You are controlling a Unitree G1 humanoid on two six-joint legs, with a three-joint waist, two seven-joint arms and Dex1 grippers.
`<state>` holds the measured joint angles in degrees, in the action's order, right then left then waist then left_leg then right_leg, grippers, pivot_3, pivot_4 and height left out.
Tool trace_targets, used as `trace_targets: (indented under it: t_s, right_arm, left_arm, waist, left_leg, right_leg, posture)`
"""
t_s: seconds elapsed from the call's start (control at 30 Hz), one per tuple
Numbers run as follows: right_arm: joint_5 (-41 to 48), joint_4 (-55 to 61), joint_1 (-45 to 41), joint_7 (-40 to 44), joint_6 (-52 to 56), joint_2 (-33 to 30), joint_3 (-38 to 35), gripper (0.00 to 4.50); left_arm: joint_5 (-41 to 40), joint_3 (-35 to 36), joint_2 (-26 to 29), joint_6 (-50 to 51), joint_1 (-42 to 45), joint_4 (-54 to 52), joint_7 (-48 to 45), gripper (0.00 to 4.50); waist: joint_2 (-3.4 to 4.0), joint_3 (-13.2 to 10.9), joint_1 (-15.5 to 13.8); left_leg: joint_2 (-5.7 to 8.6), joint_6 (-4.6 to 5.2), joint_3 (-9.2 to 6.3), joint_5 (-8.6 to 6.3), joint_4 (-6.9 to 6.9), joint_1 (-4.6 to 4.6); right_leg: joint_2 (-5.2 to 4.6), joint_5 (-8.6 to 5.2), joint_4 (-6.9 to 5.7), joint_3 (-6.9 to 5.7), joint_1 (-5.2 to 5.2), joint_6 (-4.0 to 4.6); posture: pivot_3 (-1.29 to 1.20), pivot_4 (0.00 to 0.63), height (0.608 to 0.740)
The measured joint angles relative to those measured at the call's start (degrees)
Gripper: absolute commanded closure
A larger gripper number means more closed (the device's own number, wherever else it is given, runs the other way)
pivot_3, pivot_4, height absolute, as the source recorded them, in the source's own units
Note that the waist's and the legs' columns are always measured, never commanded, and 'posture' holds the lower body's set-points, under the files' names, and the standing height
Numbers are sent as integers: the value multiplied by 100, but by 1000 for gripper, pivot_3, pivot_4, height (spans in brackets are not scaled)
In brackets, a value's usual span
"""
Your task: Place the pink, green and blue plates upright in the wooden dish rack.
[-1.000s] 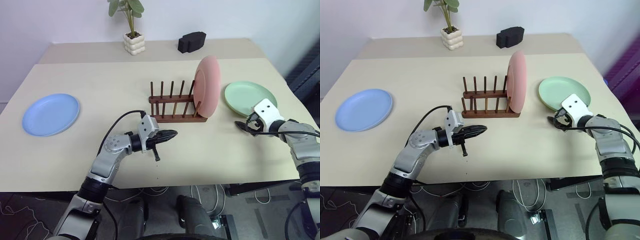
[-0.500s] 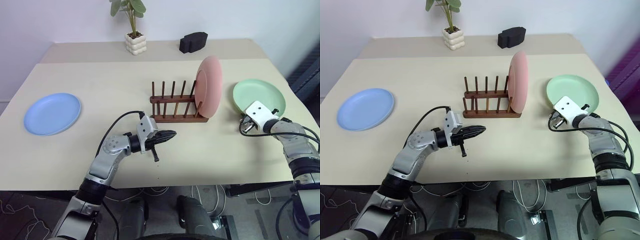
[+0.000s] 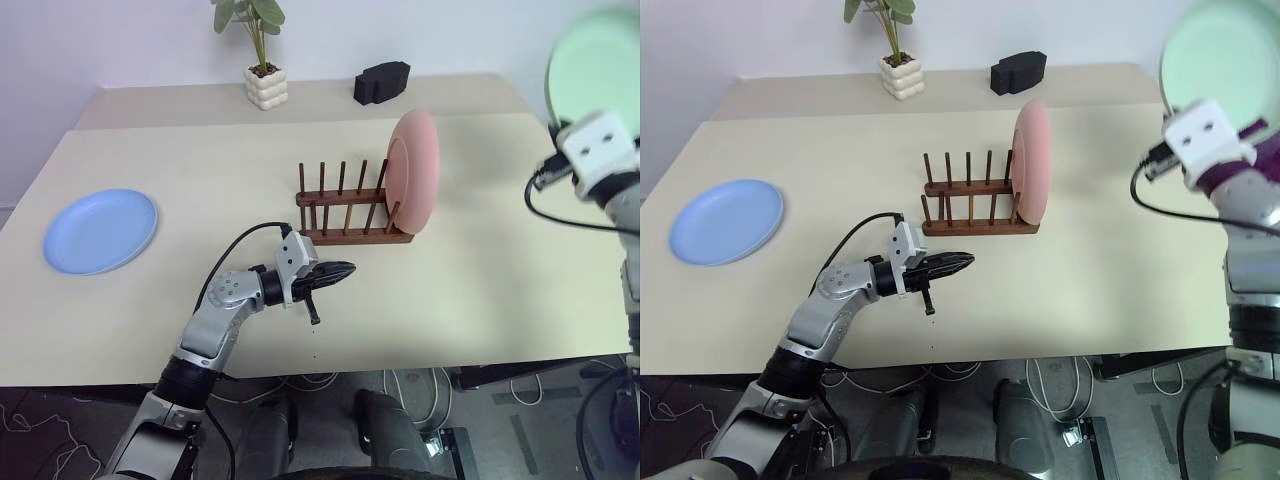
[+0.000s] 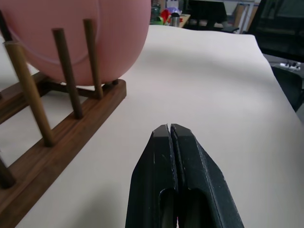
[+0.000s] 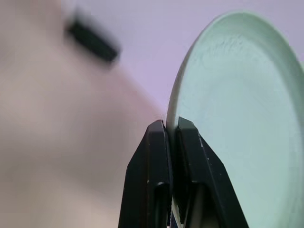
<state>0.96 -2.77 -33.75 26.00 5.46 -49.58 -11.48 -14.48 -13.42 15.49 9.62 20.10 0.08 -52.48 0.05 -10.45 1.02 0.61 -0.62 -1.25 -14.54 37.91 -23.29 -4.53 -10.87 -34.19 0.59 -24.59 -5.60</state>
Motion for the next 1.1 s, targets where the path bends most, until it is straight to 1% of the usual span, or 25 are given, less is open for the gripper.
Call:
trace_targets:
  t_s: [0.07, 0.13, 0.2, 0.3, 0.37, 0.47, 0.57, 0.67, 0.73, 0.83, 0.97, 1.1]
  right_arm:
    - [358, 712, -412, 219, 158, 79, 14, 4489]
    - [633, 1161, -602, 396, 287, 138, 49, 4489]
    - [1246, 1582, -817, 636, 699, 565, 219, 4489]
    - [2242, 2314, -1094, 879, 1302, 1174, 662, 4489]
    - [2874, 2636, -1278, 866, 1687, 1544, 703, 4489]
    - [3603, 2875, -1325, 621, 2238, 2061, 734, 4489]
    - [4321, 2875, -1220, -47, 2806, 2771, 662, 4489]
    - [4667, 2717, -920, -585, 3175, 3075, 529, 4489]
    - [5005, 2529, -630, -954, 3370, 3339, 268, 4489]
    - [5443, 2358, -321, -1308, 3628, 3538, 81, 4489]
    - [5969, 2342, -313, -1723, 3755, 3750, -127, 4489]
    - [6125, 2318, -286, -1909, 3802, 3744, -165, 4489]
  left_arm:
    - [1, -36, -27, -1, 44, 13, -11, 4500]
    - [1, -35, -26, -11, 42, 19, -22, 4500]
    - [2, -26, 19, -20, 13, 29, -19, 4500]
    - [2, -43, -16, -20, -2, 17, -6, 4500]
    - [2, -44, -9, -19, -27, 8, 4, 4500]
    - [2, -28, 27, -18, -47, -1, 24, 4500]
    - [0, -27, 30, -18, -104, -31, 43, 4500]
    - [0, -20, 74, -15, -151, -40, 62, 4500]
    - [0, 27, 110, -13, -163, -62, 77, 4500]
    - [-1, 79, 131, -10, -166, -105, 87, 4500]
    - [-1, 78, 130, 1, -166, -118, 83, 4500]
    - [-1, 79, 135, 3, -166, -119, 80, 4500]
  waist:
    - [-3, 0, -25]
    - [-18, 4, -79]
    - [-19, 1, -53]
    - [-14, -2, -33]
    - [-16, -2, -53]
    - [-17, -1, -63]
    - [-16, -1, -42]
    - [-16, 0, -54]
    - [-16, 0, -47]
    - [-9, -4, -31]
    - [-7, -5, -20]
    - [-7, -5, -21]
  left_leg:
    - [-5, 6, -10, -4, -1, -2]
    - [-6, 8, -22, -4, 0, -5]
    - [-7, 8, -16, -4, 3, -5]
    - [-13, 8, -21, -4, 3, -6]
    - [-16, 8, -28, -5, 3, -7]
    - [-15, 8, -31, -4, 6, -7]
    - [-16, 8, -35, -4, 5, -6]
    - [-14, 8, -32, -4, 6, -8]
    - [-13, 8, -30, -4, 5, -8]
    - [-13, 8, -27, -4, 4, -8]
    - [-13, 8, -24, -5, 3, -7]
    - [-13, 8, -18, -5, 3, -7]
  right_leg:
    - [9, -2, 0, -5, 0, -2]
    - [8, -5, 6, -18, 8, -4]
    - [-1, -3, 6, -10, 7, -3]
    - [-4, -3, -1, -8, 2, -4]
    - [-4, -3, -1, -14, 3, -4]
    - [-10, -3, 0, -14, 6, -3]
    - [-9, -2, -4, -12, 4, -2]
    - [-10, -2, -4, -13, 3, -2]
    - [-10, -2, -3, -12, 4, -2]
    - [-8, -2, -6, -12, 0, -2]
    - [-1, -2, -7, -12, -1, -3]
    - [-2, -3, -5, -12, -1, -3]
  posture:
    - [0, 150, 736]
    - [0, 150, 736]
    - [0, 150, 736]
    - [0, 150, 736]
    - [0, 150, 736]
    - [0, 150, 736]
    - [0, 150, 736]
    - [0, 150, 736]
    - [0, 150, 736]
    - [0, 150, 736]
    - [0, 150, 736]
    - [0, 150, 736]
